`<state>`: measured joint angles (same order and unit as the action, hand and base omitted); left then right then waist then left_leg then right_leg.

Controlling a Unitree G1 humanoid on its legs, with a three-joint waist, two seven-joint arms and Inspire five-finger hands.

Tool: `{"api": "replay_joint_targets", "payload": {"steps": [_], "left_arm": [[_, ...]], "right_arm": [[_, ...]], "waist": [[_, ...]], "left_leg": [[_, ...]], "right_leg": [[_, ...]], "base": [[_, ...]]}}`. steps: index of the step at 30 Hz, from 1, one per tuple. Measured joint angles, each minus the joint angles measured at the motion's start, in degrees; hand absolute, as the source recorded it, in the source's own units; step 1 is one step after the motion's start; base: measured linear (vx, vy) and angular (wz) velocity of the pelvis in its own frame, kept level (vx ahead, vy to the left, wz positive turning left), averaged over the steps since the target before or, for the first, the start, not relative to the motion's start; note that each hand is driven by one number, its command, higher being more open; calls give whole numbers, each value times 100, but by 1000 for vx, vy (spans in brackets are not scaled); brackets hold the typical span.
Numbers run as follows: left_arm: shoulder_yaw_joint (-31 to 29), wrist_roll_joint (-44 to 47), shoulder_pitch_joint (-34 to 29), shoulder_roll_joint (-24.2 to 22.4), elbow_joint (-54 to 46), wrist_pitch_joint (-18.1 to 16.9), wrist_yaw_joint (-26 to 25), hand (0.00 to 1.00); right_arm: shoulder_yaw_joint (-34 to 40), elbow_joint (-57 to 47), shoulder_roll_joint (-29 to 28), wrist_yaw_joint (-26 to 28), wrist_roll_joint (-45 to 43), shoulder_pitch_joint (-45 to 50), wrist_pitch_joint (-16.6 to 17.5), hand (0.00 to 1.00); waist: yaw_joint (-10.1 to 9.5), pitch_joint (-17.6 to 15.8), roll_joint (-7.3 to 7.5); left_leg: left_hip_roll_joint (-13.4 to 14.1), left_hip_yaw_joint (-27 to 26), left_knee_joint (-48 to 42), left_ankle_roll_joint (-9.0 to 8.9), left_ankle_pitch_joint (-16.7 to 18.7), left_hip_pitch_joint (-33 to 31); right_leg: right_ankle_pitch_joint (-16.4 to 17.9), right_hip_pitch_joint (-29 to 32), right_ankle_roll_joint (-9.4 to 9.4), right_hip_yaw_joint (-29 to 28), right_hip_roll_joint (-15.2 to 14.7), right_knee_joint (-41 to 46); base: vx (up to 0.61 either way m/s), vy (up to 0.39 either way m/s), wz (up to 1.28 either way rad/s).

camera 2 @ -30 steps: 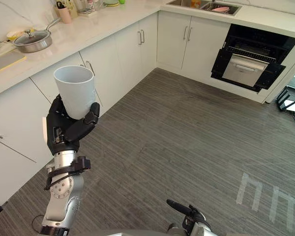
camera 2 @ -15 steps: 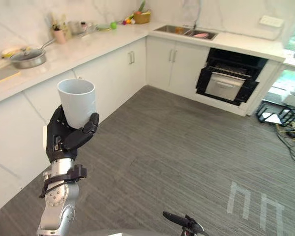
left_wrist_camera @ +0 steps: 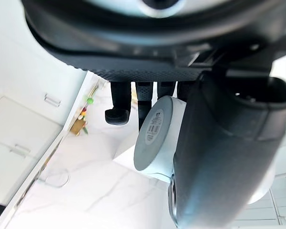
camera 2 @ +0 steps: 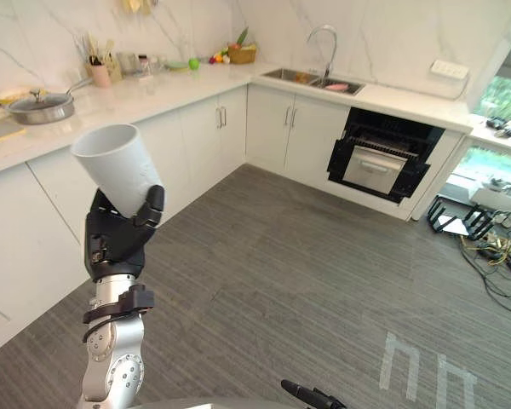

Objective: Walk over to the sink, pick up the cup, carry it to the dishwasher, place the cup inside the dishwasher, then close the dishwasher door

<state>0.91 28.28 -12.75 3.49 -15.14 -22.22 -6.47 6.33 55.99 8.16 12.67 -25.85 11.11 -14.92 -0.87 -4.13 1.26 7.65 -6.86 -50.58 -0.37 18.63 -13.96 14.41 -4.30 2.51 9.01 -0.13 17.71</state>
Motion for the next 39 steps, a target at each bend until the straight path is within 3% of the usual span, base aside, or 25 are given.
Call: {"api": "replay_joint_targets", "payload": {"steps": [1,3,5,6,10,13,14,16,17,20,21,23,25,27,28,29,30,33,34,35,36,37,38,39], "left_arm": [[-64,-4,-1,6,4,0,36,0],[-198,-8,2,10,16,0,105,0],[-321,-18,-65,-25,34,-17,254,0],[-347,-19,-87,-22,41,-24,277,0],[-464,11,-17,19,432,44,416,0],[-279,12,108,96,432,168,563,0],[-152,4,182,196,361,247,732,0],[34,-14,178,314,275,294,866,0],[220,-45,196,448,233,309,893,0],[376,-147,257,560,177,308,890,0],[465,-149,429,562,202,339,886,0],[529,-139,679,523,326,440,887,0],[700,-131,988,482,559,561,891,0],[862,-136,993,415,664,616,902,0],[881,-142,942,419,656,615,916,0],[903,-232,839,429,675,573,942,0],[922,-287,715,228,712,580,910,0],[963,-413,706,129,672,544,951,0],[948,-470,699,74,671,535,950,0],[960,-492,688,-52,669,525,959,0],[962,-508,677,-97,661,485,988,0],[961,-538,601,-246,666,397,1070,0],[958,-558,544,-290,662,384,1089,0],[946,-585,441,-291,662,374,1112,0]], "right_arm": [[8,20,10,4,2,-12,-26,100],[42,182,50,7,49,-35,-45,100],[125,374,147,54,302,-99,41,100],[146,427,186,53,345,-138,59,100],[383,476,51,-397,457,-176,64,100],[710,498,-28,-637,424,-219,84,100],[923,596,-60,-672,529,-305,180,100],[960,594,-2,-644,744,-350,280,100],[948,556,-16,-577,913,-324,314,100],[1016,405,-90,-463,965,-348,442,100],[1031,360,-118,-394,1034,-448,535,100],[1085,258,-205,-415,1004,-513,544,100],[1142,-18,-241,-447,911,-458,483,100],[1094,-287,-302,-454,916,-356,380,100],[1067,-329,-316,-465,917,-301,370,100],[1065,-372,-383,-471,895,-215,365,100],[1065,-430,-229,-469,858,-312,299,100],[973,-537,-193,-546,917,-388,156,100],[967,-550,-177,-619,916,-404,78,100],[968,-590,-124,-679,914,-385,8,100],[926,-626,-96,-697,918,-348,-15,100],[857,-707,-36,-748,922,-180,-69,100],[854,-707,-21,-760,926,-140,-101,100],[833,-705,9,-754,922,-92,-231,100]], "waist": [[4,-60,-2],[21,-87,30],[-32,-89,-10],[-54,-65,-46],[-34,-52,16],[-46,-25,5],[-123,-35,30],[-139,-40,58],[-59,-13,-29],[145,-10,-41],[267,-47,-67],[384,-113,-157],[425,-246,-258],[438,-345,-219],[428,-325,-174],[398,-241,-26],[388,-272,-338],[332,-264,-415],[273,-316,-460],[234,-382,-614],[204,-385,-614],[147,-419,-612],[139,-418,-635],[113,-424,-622]], "left_leg": [[-30,-26,295,-6,-6,-20],[-236,16,1848,-85,-240,-25],[-587,313,3027,-152,-1445,180],[-676,327,3034,-10,-1538,241],[-974,160,2018,310,-639,236],[-1095,137,2292,416,-504,504],[-1173,43,2539,439,-456,789],[-1245,-124,2974,495,-361,1309],[-1233,-134,3373,522,-370,1757],[-1147,-134,3844,500,-481,2215],[-1063,-143,4118,423,-539,2466],[-857,-36,4205,308,-490,2577],[-629,105,4183,99,-363,2803],[-448,146,3946,-228,-109,3173],[-456,134,3817,-320,14,3263],[-432,124,3574,-492,318,3459],[-147,91,3304,-519,434,3533],[81,117,2524,-466,141,3280],[261,180,1632,-448,-255,2971],[596,258,402,-367,-1185,2409],[695,310,-163,-434,-1838,2103],[857,504,-1598,-506,-2409,1308],[899,510,-2081,-431,-2317,933],[895,379,-2492,-200,-1993,322]], "right_leg": [[18,-77,-31,1,-63,-33],[100,-204,-179,-8,-304,-126],[261,-399,-484,-176,-602,-229],[300,-444,-561,-249,-647,-261],[380,-863,-819,-584,-974,-153],[312,-629,-925,-472,-1120,518],[178,-316,-1030,-197,-1314,1381],[-429,235,-909,-97,-1620,2740],[-827,733,-951,-392,-1543,3798],[-412,1433,-755,-231,-1261,4516],[-52,1943,-663,168,-1060,4084],[79,2262,-453,447,-764,2943],[-61,2427,-473,400,-578,1927],[-934,2357,-550,159,-525,573],[-1323,2343,-542,125,-571,369],[-1925,2362,-191,82,-671,568],[-1497,2399,-109,157,-444,1038],[-856,2494,2,251,-202,1468],[-690,2270,93,277,-33,1344],[-641,1863,127,487,128,1115],[-528,1756,79,571,137,1118],[-287,1482,286,619,253,1087],[-242,1318,316,617,294,993],[-230,966,331,615,341,675]], "base": [[195,110,6],[215,151,2],[367,248,-17],[420,272,-18],[438,254,-1],[228,105,1],[222,123,-36],[260,131,-51],[252,90,-35],[310,6,-12],[412,-37,0],[400,-74,24],[436,-137,38],[484,-210,29],[536,-255,15],[534,-256,-6],[611,-317,-16],[481,-313,-20],[414,-246,-31],[424,-201,-32],[434,-148,-21],[344,-104,-10],[325,-102,-2],[224,-68,5]]}}
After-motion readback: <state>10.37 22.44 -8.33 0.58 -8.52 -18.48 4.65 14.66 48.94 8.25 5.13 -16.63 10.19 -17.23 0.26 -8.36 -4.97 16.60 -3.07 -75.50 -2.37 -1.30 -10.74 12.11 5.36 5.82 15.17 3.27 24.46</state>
